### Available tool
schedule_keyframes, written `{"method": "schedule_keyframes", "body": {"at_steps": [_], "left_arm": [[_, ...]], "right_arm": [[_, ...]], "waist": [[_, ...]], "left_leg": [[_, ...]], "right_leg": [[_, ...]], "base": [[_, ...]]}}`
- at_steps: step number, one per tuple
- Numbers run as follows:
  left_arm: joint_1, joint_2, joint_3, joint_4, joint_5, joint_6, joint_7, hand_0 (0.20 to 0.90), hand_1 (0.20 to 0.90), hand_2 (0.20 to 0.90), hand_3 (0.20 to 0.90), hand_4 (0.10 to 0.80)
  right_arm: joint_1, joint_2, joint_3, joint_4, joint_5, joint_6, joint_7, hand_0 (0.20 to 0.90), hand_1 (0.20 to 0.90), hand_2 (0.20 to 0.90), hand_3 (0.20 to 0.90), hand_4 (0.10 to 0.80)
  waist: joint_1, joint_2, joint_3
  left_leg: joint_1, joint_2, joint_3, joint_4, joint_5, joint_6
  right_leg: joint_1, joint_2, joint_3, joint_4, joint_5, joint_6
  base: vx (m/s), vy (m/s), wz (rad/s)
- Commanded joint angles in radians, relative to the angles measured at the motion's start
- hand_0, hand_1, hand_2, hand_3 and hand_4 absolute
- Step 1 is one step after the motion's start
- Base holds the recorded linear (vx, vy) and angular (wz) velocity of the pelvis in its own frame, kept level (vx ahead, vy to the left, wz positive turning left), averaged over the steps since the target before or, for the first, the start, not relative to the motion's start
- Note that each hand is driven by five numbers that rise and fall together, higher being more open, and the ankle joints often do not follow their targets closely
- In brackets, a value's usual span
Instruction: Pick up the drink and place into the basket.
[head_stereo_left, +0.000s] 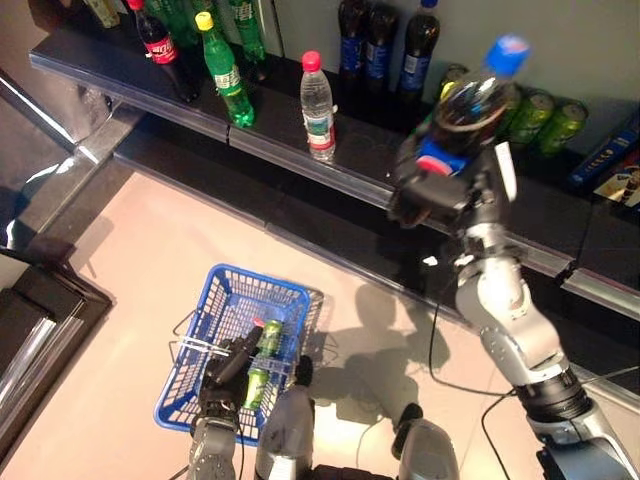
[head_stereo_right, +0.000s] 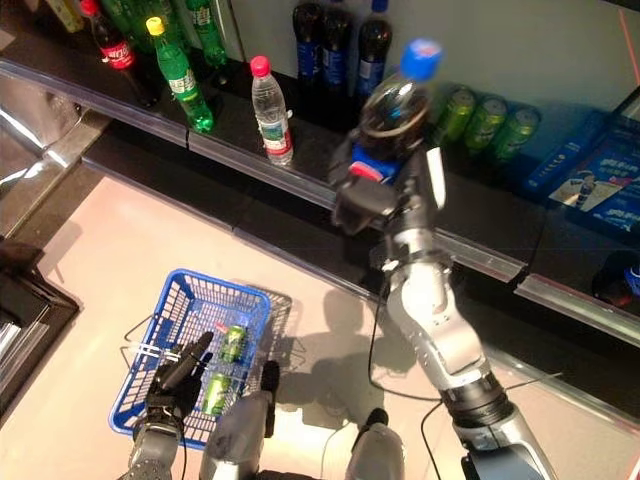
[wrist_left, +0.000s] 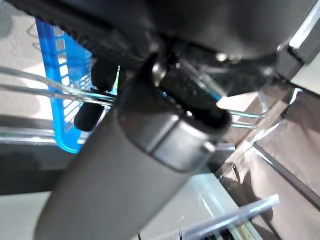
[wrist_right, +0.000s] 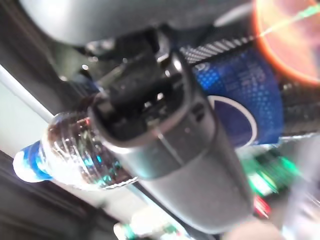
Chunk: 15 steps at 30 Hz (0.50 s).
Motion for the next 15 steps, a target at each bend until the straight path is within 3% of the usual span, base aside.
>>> {"method": "schedule_keyframes", "body": {"at_steps": [1, 9, 15], "left_arm": [[0.019, 0.105, 0.017, -0.226, 0.083, -0.136, -0.111, 0.3, 0.3, 0.3, 0.2, 0.1], [0.032, 0.138, -0.023, -0.351, 0.06, -0.12, -0.143, 0.3, 0.3, 0.3, 0.2, 0.1], [0.031, 0.182, -0.081, -0.481, 0.086, -0.065, -0.185, 0.3, 0.3, 0.3, 0.2, 0.1]], "right_arm": [[-0.087, 0.044, -0.013, -0.199, 0.015, -0.161, 0.079, 0.3, 0.3, 0.3, 0.2, 0.1], [-0.148, 0.084, 0.104, -0.226, 0.005, -0.146, 0.056, 0.3, 0.3, 0.3, 0.2, 0.1], [-0.214, 0.131, 0.158, -0.186, -0.058, -0.132, -0.063, 0.3, 0.3, 0.3, 0.2, 0.1]], "waist": [[0.016, -0.02, -0.237], [0.075, -0.019, -0.236], [0.147, -0.019, -0.235]], "left_leg": [[0.049, 0.029, -0.02, 0.095, -0.081, -0.014], [0.034, 0.012, -0.071, 0.082, -0.074, -0.012], [0.015, -0.019, -0.143, 0.08, -0.071, -0.007]], "right_leg": [[0.014, 0.062, -0.013, -0.059, 0.035, -0.1], [0.027, 0.054, -0.048, -0.073, 0.041, -0.098], [0.051, 0.048, -0.096, -0.084, 0.048, -0.099]], "base": [[-0.03, 0.025, 0.02], [-0.029, 0.024, 0.11], [-0.008, -0.004, 0.26]]}}
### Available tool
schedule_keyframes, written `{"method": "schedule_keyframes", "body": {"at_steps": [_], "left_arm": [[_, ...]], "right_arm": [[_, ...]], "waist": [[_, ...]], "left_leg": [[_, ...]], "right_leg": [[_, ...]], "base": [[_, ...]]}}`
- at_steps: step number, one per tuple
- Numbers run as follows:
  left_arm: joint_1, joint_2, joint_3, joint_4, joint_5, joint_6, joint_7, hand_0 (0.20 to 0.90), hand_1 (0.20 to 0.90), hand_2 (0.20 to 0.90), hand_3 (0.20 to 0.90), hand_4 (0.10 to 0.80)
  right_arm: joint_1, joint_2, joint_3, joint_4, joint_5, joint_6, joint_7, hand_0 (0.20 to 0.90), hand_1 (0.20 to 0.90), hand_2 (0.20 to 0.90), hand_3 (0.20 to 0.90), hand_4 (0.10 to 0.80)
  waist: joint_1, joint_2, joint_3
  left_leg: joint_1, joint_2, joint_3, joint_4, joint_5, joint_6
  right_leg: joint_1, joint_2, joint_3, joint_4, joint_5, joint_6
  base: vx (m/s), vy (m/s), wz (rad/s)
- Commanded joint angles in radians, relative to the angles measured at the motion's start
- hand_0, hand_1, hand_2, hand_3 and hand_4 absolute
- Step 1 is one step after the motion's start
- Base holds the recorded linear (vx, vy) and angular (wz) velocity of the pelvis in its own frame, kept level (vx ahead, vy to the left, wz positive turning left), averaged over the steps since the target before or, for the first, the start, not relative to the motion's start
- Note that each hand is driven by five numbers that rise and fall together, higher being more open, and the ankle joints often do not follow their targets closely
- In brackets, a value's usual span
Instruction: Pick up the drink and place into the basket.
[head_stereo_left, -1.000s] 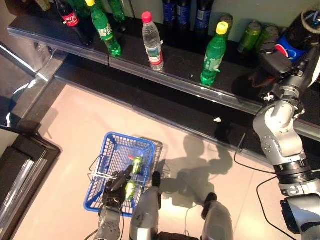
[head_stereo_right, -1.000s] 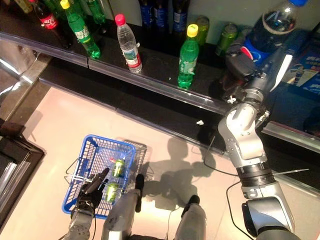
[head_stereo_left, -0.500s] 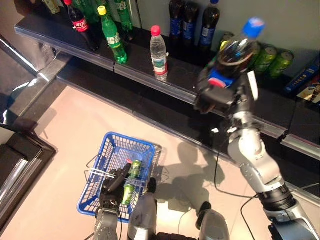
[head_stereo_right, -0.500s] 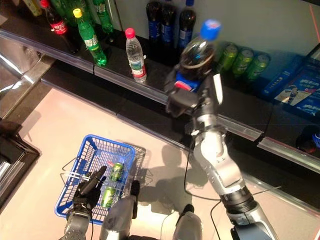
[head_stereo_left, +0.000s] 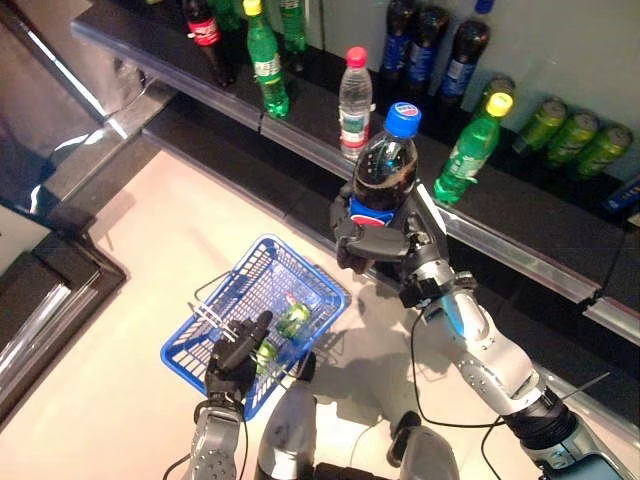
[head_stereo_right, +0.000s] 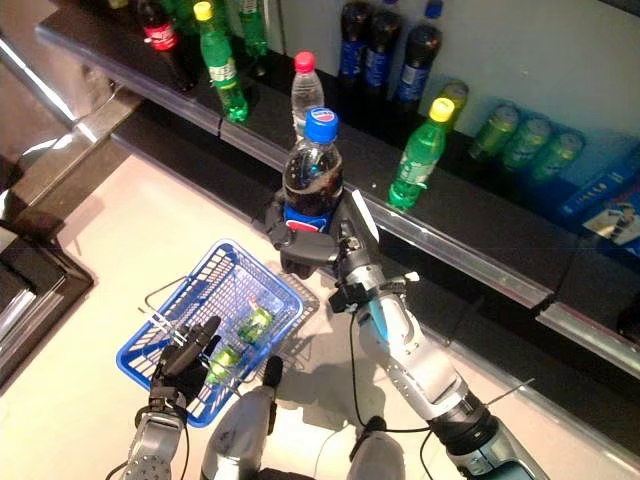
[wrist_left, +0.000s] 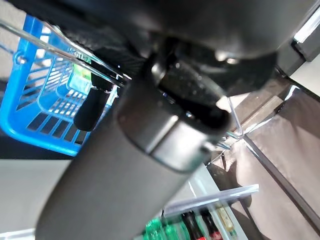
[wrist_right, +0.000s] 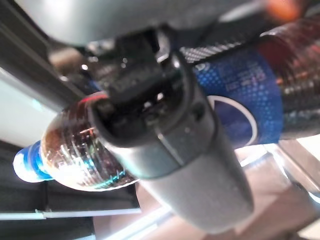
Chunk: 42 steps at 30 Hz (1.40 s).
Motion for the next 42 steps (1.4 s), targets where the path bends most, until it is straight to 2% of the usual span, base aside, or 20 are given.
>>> {"method": "schedule_keyframes", "body": {"at_steps": [1, 7, 12, 17, 20, 27, 33, 34, 36, 38, 40, 41, 42], "left_arm": [[-0.019, 0.135, -0.027, -0.3, 0.088, -0.095, -0.179, 0.3, 0.3, 0.3, 0.2, 0.1], [-0.031, 0.17, -0.076, -0.398, 0.123, -0.046, -0.221, 0.3, 0.3, 0.3, 0.2, 0.1], [-0.056, 0.207, -0.105, -0.487, 0.062, -0.01, -0.304, 0.3, 0.3, 0.3, 0.2, 0.1], [-0.1, 0.227, -0.13, -0.565, 0.011, 0.036, -0.4, 0.3, 0.3, 0.3, 0.2, 0.1], [-0.125, 0.22, -0.14, -0.603, -0.06, 0.088, -0.417, 0.3, 0.3, 0.3, 0.2, 0.1], [-0.158, 0.197, -0.142, -0.674, -0.111, 0.165, -0.507, 0.3, 0.3, 0.3, 0.2, 0.1], [-0.161, 0.192, -0.122, -0.699, -0.142, 0.213, -0.562, 0.3, 0.3, 0.3, 0.2, 0.1], [-0.162, 0.195, -0.118, -0.699, -0.143, 0.217, -0.574, 0.3, 0.3, 0.3, 0.2, 0.1], [-0.166, 0.198, -0.115, -0.701, -0.147, 0.224, -0.584, 0.3, 0.3, 0.3, 0.2, 0.1], [-0.171, 0.201, -0.109, -0.698, -0.146, 0.219, -0.603, 0.3, 0.3, 0.3, 0.2, 0.1], [-0.178, 0.205, -0.103, -0.703, -0.145, 0.207, -0.63, 0.3, 0.3, 0.3, 0.2, 0.1], [-0.184, 0.212, -0.1, -0.714, -0.145, 0.202, -0.646, 0.3, 0.3, 0.3, 0.2, 0.1], [-0.188, 0.216, -0.099, -0.719, -0.146, 0.199, -0.649, 0.3, 0.3, 0.3, 0.2, 0.1]], "right_arm": [[-0.197, 0.123, 0.024, -0.11, -0.094, -0.134, -0.076, 0.3, 0.3, 0.3, 0.2, 0.1], [-0.223, 0.183, 0.068, -0.019, -0.137, -0.125, -0.175, 0.3, 0.3, 0.3, 0.2, 0.1], [-0.213, 0.231, 0.106, 0.072, -0.096, -0.166, -0.232, 0.3, 0.3, 0.3, 0.2, 0.1], [-0.204, 0.286, 0.143, 0.179, -0.125, -0.164, -0.25, 0.3, 0.3, 0.3, 0.2, 0.1], [-0.208, 0.314, 0.165, 0.26, -0.165, -0.146, -0.271, 0.3, 0.3, 0.3, 0.2, 0.1], [-0.217, 0.381, 0.191, 0.487, -0.235, -0.131, -0.27, 0.3, 0.3, 0.3, 0.2, 0.1], [-0.197, 0.405, 0.192, 0.619, -0.209, -0.135, -0.249, 0.3, 0.3, 0.3, 0.2, 0.1], [-0.194, 0.414, 0.195, 0.646, -0.203, -0.14, -0.248, 0.3, 0.3, 0.3, 0.2, 0.1], [-0.187, 0.422, 0.192, 0.693, -0.162, -0.141, -0.238, 0.3, 0.3, 0.3, 0.2, 0.1], [-0.175, 0.436, 0.192, 0.743, -0.032, -0.158, -0.215, 0.3, 0.3, 0.3, 0.2, 0.1], [-0.15, 0.465, 0.177, 0.818, 0.162, -0.188, -0.144, 0.3, 0.3, 0.3, 0.2, 0.1], [-0.136, 0.483, 0.17, 0.874, 0.282, -0.21, -0.062, 0.3, 0.3, 0.3, 0.2, 0.1], [-0.129, 0.491, 0.17, 0.89, 0.318, -0.216, -0.035, 0.3, 0.3, 0.3, 0.2, 0.1]], "waist": [[0.055, -0.018, -0.233], [0.107, -0.015, -0.23], [0.139, -0.009, -0.219], [0.165, -0.005, -0.214], [0.178, -0.003, -0.215], [0.214, 0.001, -0.21], [0.234, -0.002, -0.208], [0.241, -0.006, -0.203], [0.246, -0.007, -0.197], [0.25, -0.01, -0.193], [0.254, -0.012, -0.186], [0.258, -0.014, -0.18], [0.26, -0.015, -0.177]], "left_leg": [[0.018, -0.005, -0.069, 0.099, -0.088, 0.01], [0.007, -0.035, -0.126, 0.087, -0.079, 0.013], [-0.011, -0.057, -0.168, 0.082, -0.069, 0.017], [-0.028, -0.073, -0.205, 0.078, -0.06, 0.022], [-0.036, -0.081, -0.217, 0.077, -0.056, 0.025], [-0.052, -0.102, -0.255, 0.073, -0.051, 0.034], [-0.066, -0.113, -0.276, 0.067, -0.048, 0.037], [-0.057, -0.108, -0.275, 0.066, -0.071, 0.034], [-0.065, -0.112, -0.279, 0.064, -0.069, 0.036], [-0.069, -0.112, -0.281, 0.061, -0.068, 0.036], [-0.072, -0.112, -0.281, 0.055, -0.066, 0.037], [-0.075, -0.112, -0.283, 0.051, -0.067, 0.038], [-0.077, -0.112, -0.284, 0.049, -0.066, 0.039]], "right_leg": [[0.013, 0.045, -0.06, -0.087, 0.086, -0.107], [0.029, 0.041, -0.098, -0.1, 0.096, -0.105], [0.028, 0.039, -0.124, -0.101, 0.099, -0.103], [0.026, 0.033, -0.148, -0.103, 0.104, -0.098], [0.026, 0.029, -0.159, -0.104, 0.107, -0.095], [0.027, 0.018, -0.196, -0.103, 0.111, -0.091], [0.023, 0.015, -0.213, -0.105, 0.112, -0.087], [0.026, 0.017, -0.203, -0.095, 0.089, -0.081], [0.02, 0.017, -0.207, -0.094, 0.09, -0.079], [0.016, 0.018, -0.208, -0.095, 0.092, -0.078], [0.013, 0.019, -0.21, -0.096, 0.092, -0.079], [0.01, 0.02, -0.212, -0.096, 0.091, -0.078], [0.009, 0.021, -0.213, -0.097, 0.091, -0.077]], "base": [[-0.014, -0.025, 0.4], [-0.001, -0.003, 0.46], [-0.029, 0.001, 0.27], [-0.008, -0.012, 0.24], [0.002, -0.004, 0.19], [0.006, -0.005, 0.11], [0.018, -0.01, 0.13], [0.037, -0.08, 0.09], [0.009, -0.052, 0.17], [-0.013, -0.02, 0.09], [0.0, 0.0, 0.0], [0.0, 0.0, 0.0], [-0.034, -0.028, 0.0]]}}
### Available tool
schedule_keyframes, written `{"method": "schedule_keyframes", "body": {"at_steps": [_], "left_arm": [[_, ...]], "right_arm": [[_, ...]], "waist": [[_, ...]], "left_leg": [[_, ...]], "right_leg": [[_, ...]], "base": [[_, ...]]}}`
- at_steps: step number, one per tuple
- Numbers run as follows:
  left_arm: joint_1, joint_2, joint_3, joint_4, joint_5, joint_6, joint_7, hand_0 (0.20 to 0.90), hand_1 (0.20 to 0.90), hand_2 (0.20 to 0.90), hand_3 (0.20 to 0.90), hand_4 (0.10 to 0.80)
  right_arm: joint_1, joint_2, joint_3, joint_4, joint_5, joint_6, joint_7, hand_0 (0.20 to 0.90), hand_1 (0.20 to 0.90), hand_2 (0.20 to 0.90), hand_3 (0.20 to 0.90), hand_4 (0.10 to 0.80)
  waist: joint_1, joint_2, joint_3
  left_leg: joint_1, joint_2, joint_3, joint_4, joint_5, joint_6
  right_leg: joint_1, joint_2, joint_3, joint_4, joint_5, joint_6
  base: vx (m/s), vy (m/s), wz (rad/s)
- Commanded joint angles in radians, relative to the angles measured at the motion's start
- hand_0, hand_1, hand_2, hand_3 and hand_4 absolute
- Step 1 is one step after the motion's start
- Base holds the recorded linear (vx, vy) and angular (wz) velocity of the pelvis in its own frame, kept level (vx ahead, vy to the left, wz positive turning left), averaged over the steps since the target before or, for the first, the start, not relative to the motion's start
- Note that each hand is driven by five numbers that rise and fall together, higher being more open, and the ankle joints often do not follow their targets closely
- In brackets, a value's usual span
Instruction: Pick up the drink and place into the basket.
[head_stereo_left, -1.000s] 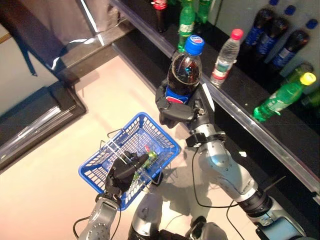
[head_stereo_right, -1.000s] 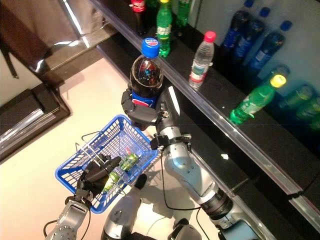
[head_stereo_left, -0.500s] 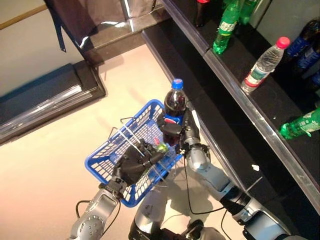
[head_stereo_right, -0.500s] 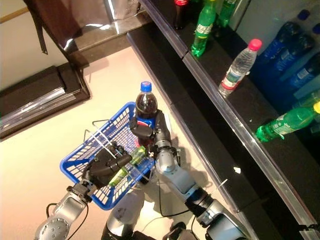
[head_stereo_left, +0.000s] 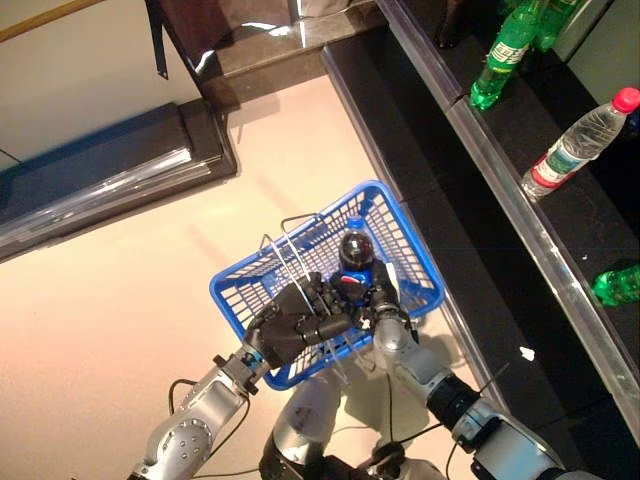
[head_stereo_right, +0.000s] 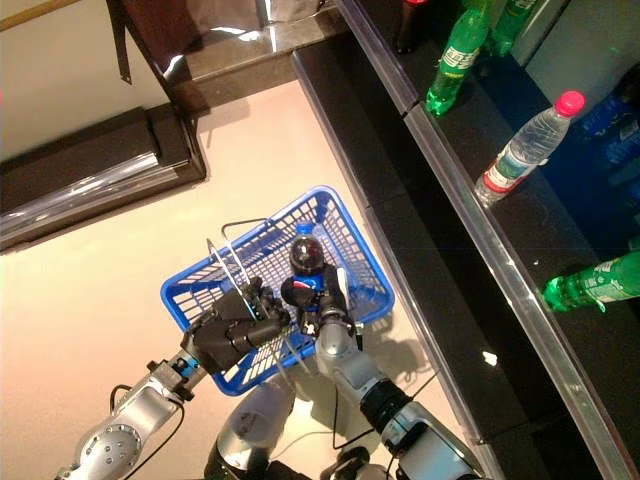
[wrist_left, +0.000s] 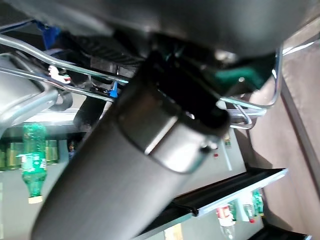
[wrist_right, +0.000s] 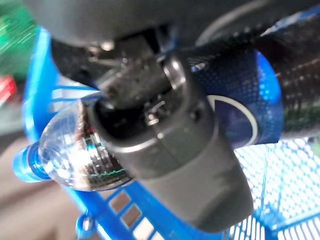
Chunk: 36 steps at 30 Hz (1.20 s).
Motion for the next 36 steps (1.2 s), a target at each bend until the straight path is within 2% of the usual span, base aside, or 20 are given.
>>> {"method": "schedule_keyframes", "body": {"at_steps": [1, 5, 8, 11, 13, 18, 23, 28, 32, 33, 34, 35, 36], "left_arm": [[-0.11, -0.055, 0.019, -0.327, -0.12, -0.141, -0.256, 0.3, 0.3, 0.3, 0.2, 0.1], [-0.122, -0.036, 0.028, -0.356, -0.156, -0.102, -0.289, 0.3, 0.3, 0.3, 0.2, 0.1], [-0.12, -0.032, 0.014, -0.367, -0.156, -0.04, -0.314, 0.3, 0.3, 0.3, 0.2, 0.1], [-0.126, -0.033, -0.011, -0.369, -0.151, 0.01, -0.337, 0.3, 0.3, 0.3, 0.2, 0.1], [-0.137, -0.028, -0.043, -0.365, -0.138, 0.012, -0.347, 0.3, 0.3, 0.3, 0.2, 0.1], [-0.163, -0.013, -0.077, -0.366, -0.146, -0.008, -0.353, 0.3, 0.3, 0.3, 0.2, 0.1], [-0.175, 0.003, -0.076, -0.367, -0.161, -0.004, -0.323, 0.3, 0.3, 0.3, 0.2, 0.1], [-0.175, 0.018, -0.064, -0.364, -0.186, 0.007, -0.319, 0.3, 0.3, 0.3, 0.2, 0.1], [-0.187, 0.022, -0.063, -0.365, -0.196, 0.01, -0.308, 0.3, 0.3, 0.3, 0.2, 0.1], [-0.19, 0.021, -0.064, -0.363, -0.199, 0.012, -0.305, 0.3, 0.3, 0.3, 0.2, 0.1], [-0.193, 0.021, -0.065, -0.362, -0.203, 0.013, -0.302, 0.3, 0.3, 0.3, 0.2, 0.1], [-0.195, 0.022, -0.064, -0.362, -0.204, 0.013, -0.301, 0.3, 0.3, 0.3, 0.2, 0.1], [-0.197, 0.023, -0.063, -0.364, -0.205, 0.014, -0.299, 0.3, 0.3, 0.3, 0.2, 0.1]], "right_arm": [[-0.025, 0.147, 0.043, -0.006, 0.24, -0.14, 0.186, 0.3, 0.3, 0.3, 0.2, 0.1], [0.005, 0.166, 0.039, 0.056, 0.361, -0.113, 0.358, 0.3, 0.3, 0.3, 0.2, 0.1], [0.007, 0.166, 0.043, 0.071, 0.381, -0.096, 0.418, 0.3, 0.3, 0.3, 0.2, 0.1], [-0.004, 0.169, 0.047, 0.077, 0.404, -0.094, 0.436, 0.3, 0.3, 0.3, 0.2, 0.1], [-0.025, 0.175, 0.041, 0.096, 0.449, -0.079, 0.451, 0.3, 0.3, 0.3, 0.2, 0.1], [-0.078, 0.179, 0.014, 0.167, 0.556, 0.032, 0.49, 0.3, 0.3, 0.3, 0.2, 0.1], [-0.096, 0.171, -0.036, 0.234, 0.712, 0.141, 0.505, 0.3, 0.3, 0.3, 0.2, 0.1], [-0.11, 0.161, -0.106, 0.296, 0.81, 0.151, 0.465, 0.3, 0.3, 0.3, 0.2, 0.1], [-0.138, 0.159, -0.172, 0.359, 0.824, 0.151, 0.444, 0.3, 0.3, 0.3, 0.2, 0.1], [-0.144, 0.157, -0.183, 0.372, 0.826, 0.147, 0.443, 0.458, 0.458, 0.458, 0.384, 0.284], [-0.146, 0.156, -0.191, 0.379, 0.828, 0.145, 0.443, 0.505, 0.505, 0.505, 0.439, 0.339], [-0.147, 0.154, -0.199, 0.383, 0.827, 0.14, 0.439, 0.674, 0.674, 0.674, 0.636, 0.536], [-0.152, 0.148, -0.212, 0.391, 0.822, 0.134, 0.433, 0.9, 0.9, 0.9, 0.9, 0.8]], "waist": [[0.003, -0.014, -0.172], [0.009, -0.02, -0.157], [0.009, -0.027, -0.153], [0.009, -0.031, -0.152], [0.006, -0.033, -0.152], [0.003, -0.033, -0.157], [0.007, -0.031, -0.154], [0.009, -0.027, -0.149], [0.008, -0.02, -0.138], [0.007, -0.019, -0.135], [0.006, -0.018, -0.133], [0.005, -0.017, -0.131], [0.002, -0.015, -0.127]], "left_leg": [[0.021, -0.011, -0.018, 0.054, -0.093, 0.059], [0.013, -0.009, -0.018, 0.046, -0.089, 0.061], [0.015, -0.006, -0.016, 0.038, -0.086, 0.062], [0.015, -0.004, -0.015, 0.033, -0.084, 0.064], [0.017, -0.003, -0.012, 0.031, -0.082, 0.065], [0.022, 0.0, -0.002, 0.033, -0.085, 0.067], [0.024, -0.001, -0.001, 0.04, -0.088, 0.07], [0.024, -0.002, 0.0, 0.044, -0.092, 0.073], [0.021, -0.004, 0.002, 0.043, -0.094, 0.076], [0.021, -0.003, 0.004, 0.042, -0.094, 0.076], [0.021, -0.003, 0.006, 0.041, -0.094, 0.077], [0.02, -0.003, 0.007, 0.04, -0.094, 0.078], [0.018, -0.003, 0.009, 0.041, -0.095, 0.078]], "right_leg": [[-0.063, 0.04, -0.031, -0.095, 0.188, -0.1], [-0.073, 0.046, -0.029, -0.098, 0.192, -0.099], [-0.078, 0.048, -0.028, -0.098, 0.197, -0.098], [-0.081, 0.049, -0.028, -0.1, 0.2, -0.097], [-0.085, 0.049, -0.024, -0.1, 0.204, -0.096], [-0.089, 0.045, -0.021, -0.092, 0.207, -0.093], [-0.088, 0.04, -0.025, -0.079, 0.206, -0.092], [-0.092, 0.034, -0.032, -0.065, 0.205, -0.09], [-0.101, 0.03, -0.033, -0.055, 0.205, -0.088], [-0.103, 0.029, -0.033, -0.054, 0.205, -0.088], [-0.105, 0.028, -0.033, -0.053, 0.205, -0.087], [-0.108, 0.027, -0.033, -0.051, 0.206, -0.086], [-0.111, 0.024, -0.033, -0.048, 0.207, -0.085]], "base": [[-0.039, -0.024, 0.0], [-0.025, -0.015, 0.01], [0.003, -0.013, 0.08], [0.005, -0.014, 0.07], [0.018, -0.004, 0.05], [0.007, 0.004, 0.0], [0.045, 0.002, 0.0], [0.043, -0.003, 0.01], [0.0, 0.0, 0.0], [0.0, 0.0, 0.0], [0.0, 0.0, 0.0], [0.0, 0.0, 0.0], [0.0, 0.0, 0.0]]}}
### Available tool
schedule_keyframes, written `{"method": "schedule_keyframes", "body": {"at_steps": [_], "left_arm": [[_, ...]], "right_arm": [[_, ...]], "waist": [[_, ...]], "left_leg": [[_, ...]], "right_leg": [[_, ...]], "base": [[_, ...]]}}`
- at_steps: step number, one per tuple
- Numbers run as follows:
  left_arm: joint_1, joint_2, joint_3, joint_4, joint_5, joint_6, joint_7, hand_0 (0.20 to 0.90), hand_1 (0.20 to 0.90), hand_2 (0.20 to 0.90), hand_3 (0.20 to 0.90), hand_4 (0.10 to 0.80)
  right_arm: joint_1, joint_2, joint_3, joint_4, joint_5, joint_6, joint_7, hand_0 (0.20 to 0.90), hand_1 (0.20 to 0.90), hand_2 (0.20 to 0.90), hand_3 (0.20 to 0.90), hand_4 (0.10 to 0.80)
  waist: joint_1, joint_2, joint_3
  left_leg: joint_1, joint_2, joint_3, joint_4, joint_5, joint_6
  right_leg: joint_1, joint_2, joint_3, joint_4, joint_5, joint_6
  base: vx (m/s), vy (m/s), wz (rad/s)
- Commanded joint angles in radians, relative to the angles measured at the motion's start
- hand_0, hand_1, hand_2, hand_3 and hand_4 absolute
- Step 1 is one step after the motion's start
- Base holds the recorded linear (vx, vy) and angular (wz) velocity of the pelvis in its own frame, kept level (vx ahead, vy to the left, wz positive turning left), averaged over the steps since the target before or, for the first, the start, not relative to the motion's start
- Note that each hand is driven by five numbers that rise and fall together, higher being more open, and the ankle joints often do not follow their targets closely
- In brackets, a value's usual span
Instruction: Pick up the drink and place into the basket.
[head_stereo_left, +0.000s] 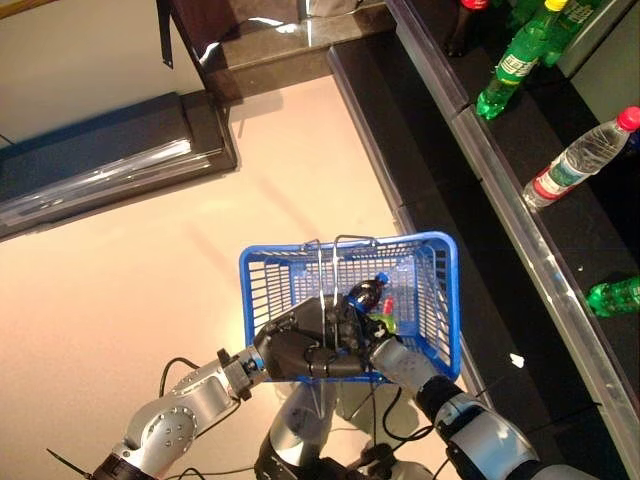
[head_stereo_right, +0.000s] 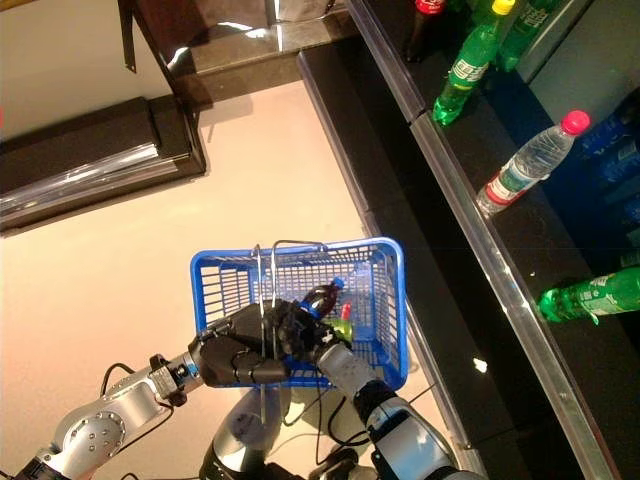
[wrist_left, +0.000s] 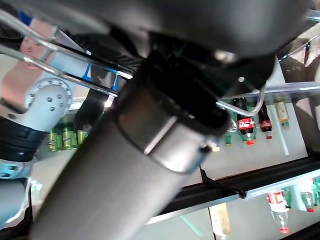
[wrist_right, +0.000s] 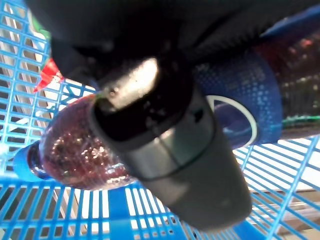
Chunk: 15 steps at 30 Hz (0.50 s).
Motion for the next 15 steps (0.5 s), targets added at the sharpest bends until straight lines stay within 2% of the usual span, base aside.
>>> {"method": "schedule_keyframes", "body": {"at_steps": [1, 9, 10, 11, 15], "left_arm": [[-0.125, -0.127, 0.011, -0.328, -0.205, -0.122, -0.176, 0.3, 0.3, 0.3, 0.2, 0.1], [-0.134, -0.132, 0.007, -0.321, -0.212, -0.123, -0.164, 0.3, 0.3, 0.3, 0.2, 0.1], [-0.131, -0.133, 0.007, -0.32, -0.21, -0.123, -0.163, 0.3, 0.3, 0.3, 0.2, 0.1], [-0.127, -0.138, 0.011, -0.314, -0.205, -0.124, -0.164, 0.3, 0.3, 0.3, 0.2, 0.1], [-0.115, -0.145, 0.011, -0.294, -0.169, -0.134, -0.16, 0.3, 0.3, 0.3, 0.2, 0.1]], "right_arm": [[-0.083, 0.044, -0.039, -0.018, 0.043, -0.028, 0.023, 0.9, 0.9, 0.9, 0.9, 0.8], [-0.109, 0.021, -0.078, -0.011, 0.062, -0.063, 0.039, 0.9, 0.9, 0.9, 0.9, 0.8], [-0.109, 0.018, -0.083, -0.015, 0.06, -0.069, 0.04, 0.9, 0.9, 0.9, 0.9, 0.8], [-0.107, 0.015, -0.081, -0.026, 0.053, -0.077, 0.041, 0.9, 0.9, 0.9, 0.9, 0.8], [-0.092, 0.001, -0.087, -0.073, 0.049, -0.111, 0.056, 0.9, 0.9, 0.9, 0.9, 0.8]], "waist": [[-0.014, 0.03, -0.101], [-0.025, 0.031, -0.085], [-0.026, 0.036, -0.082], [-0.031, 0.031, -0.082], [-0.038, 0.031, -0.079]], "left_leg": [[0.045, -0.004, 0.031, 0.039, -0.098, 0.082], [0.043, -0.002, 0.043, 0.039, -0.101, 0.086], [0.032, -0.005, 0.044, 0.042, -0.081, 0.09], [0.045, 0.0, 0.049, 0.038, -0.102, 0.087], [0.047, 0.004, 0.056, 0.033, -0.101, 0.089]], "right_leg": [[-0.099, 0.017, -0.012, -0.049, 0.208, -0.081], [-0.115, 0.006, -0.008, -0.038, 0.213, -0.074], [-0.122, 0.002, -0.018, -0.042, 0.236, -0.083], [-0.118, 0.006, -0.004, -0.037, 0.214, -0.074], [-0.122, 0.003, 0.0, -0.032, 0.214, -0.072]], "base": [[0.0, 0.0, 0.0], [-0.01, 0.008, 0.0], [-0.004, 0.031, -0.01], [-0.001, 0.033, -0.01], [0.032, 0.01, -0.05]]}}
